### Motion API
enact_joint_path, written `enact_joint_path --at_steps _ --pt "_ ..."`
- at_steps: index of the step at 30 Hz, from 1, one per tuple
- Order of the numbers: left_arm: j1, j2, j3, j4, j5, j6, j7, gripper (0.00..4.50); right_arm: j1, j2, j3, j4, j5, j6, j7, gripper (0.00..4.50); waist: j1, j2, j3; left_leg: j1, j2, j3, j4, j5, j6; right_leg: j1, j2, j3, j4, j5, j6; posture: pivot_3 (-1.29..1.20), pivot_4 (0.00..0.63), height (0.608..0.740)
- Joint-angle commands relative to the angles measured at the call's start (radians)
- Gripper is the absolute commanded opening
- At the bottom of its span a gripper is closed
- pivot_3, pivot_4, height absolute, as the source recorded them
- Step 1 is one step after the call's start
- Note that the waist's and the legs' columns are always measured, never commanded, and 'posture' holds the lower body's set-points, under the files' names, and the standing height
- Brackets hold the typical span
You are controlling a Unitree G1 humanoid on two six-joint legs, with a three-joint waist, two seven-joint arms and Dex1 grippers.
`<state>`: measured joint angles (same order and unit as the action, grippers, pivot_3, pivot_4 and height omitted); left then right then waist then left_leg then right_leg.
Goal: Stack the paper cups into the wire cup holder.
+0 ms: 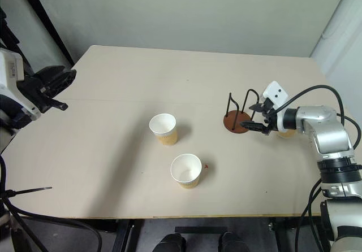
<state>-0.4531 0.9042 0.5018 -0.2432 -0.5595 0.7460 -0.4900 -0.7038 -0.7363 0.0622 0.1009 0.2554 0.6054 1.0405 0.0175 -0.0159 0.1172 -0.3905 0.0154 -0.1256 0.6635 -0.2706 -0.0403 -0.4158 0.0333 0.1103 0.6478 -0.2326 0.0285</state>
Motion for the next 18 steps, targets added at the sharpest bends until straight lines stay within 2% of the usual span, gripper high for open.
enact_joint_path --at_steps 1,5,9,13,18 --pt "-0.074 0.021 -0.037 0.035 0.014 -0.044 -0.027 1.33 0.012 -0.024 -0.048 -0.058 0.018 0.008 -0.019 3.87 0.002 0.000 0.000 0.000 0.000 0.000 0.000 0.000 0.000 0.000 0.000 0.000 0.000 0.000 0.000 0.00 0.150 0.740" --pt "-0.130 0.002 -0.094 0.077 0.024 -0.068 -0.048 1.33 0.048 -0.038 -0.079 -0.086 0.035 0.024 -0.040 3.87 0.003 0.000 0.000 0.000 0.000 0.000 0.001 0.000 0.000 0.001 0.000 0.000 0.000 0.001 0.001 0.00 0.150 0.740" --pt "-0.196 -0.014 -0.127 0.107 -0.030 -0.041 -0.105 1.33 0.066 -0.071 -0.135 -0.155 0.115 0.121 -0.018 3.87 0.002 0.000 0.000 -0.001 -0.001 0.000 0.001 0.000 0.000 0.000 0.000 0.000 -0.001 0.001 0.001 0.00 0.150 0.740" --pt "-0.255 -0.023 -0.161 0.128 -0.114 0.016 -0.203 1.33 0.094 -0.123 -0.155 -0.179 0.135 0.162 -0.015 3.87 0.003 0.000 0.000 -0.002 -0.001 0.000 0.001 0.001 -0.001 0.000 0.000 0.000 -0.002 0.001 0.001 0.00 0.150 0.740" --pt "-0.288 0.010 -0.206 0.100 -0.242 0.109 -0.387 1.33 0.057 -0.114 -0.169 -0.182 0.142 0.236 -0.107 3.87 0.001 0.000 0.000 -0.002 -0.001 0.000 0.001 0.001 -0.001 0.000 0.000 0.001 -0.003 0.001 0.003 0.00 0.150 0.740"
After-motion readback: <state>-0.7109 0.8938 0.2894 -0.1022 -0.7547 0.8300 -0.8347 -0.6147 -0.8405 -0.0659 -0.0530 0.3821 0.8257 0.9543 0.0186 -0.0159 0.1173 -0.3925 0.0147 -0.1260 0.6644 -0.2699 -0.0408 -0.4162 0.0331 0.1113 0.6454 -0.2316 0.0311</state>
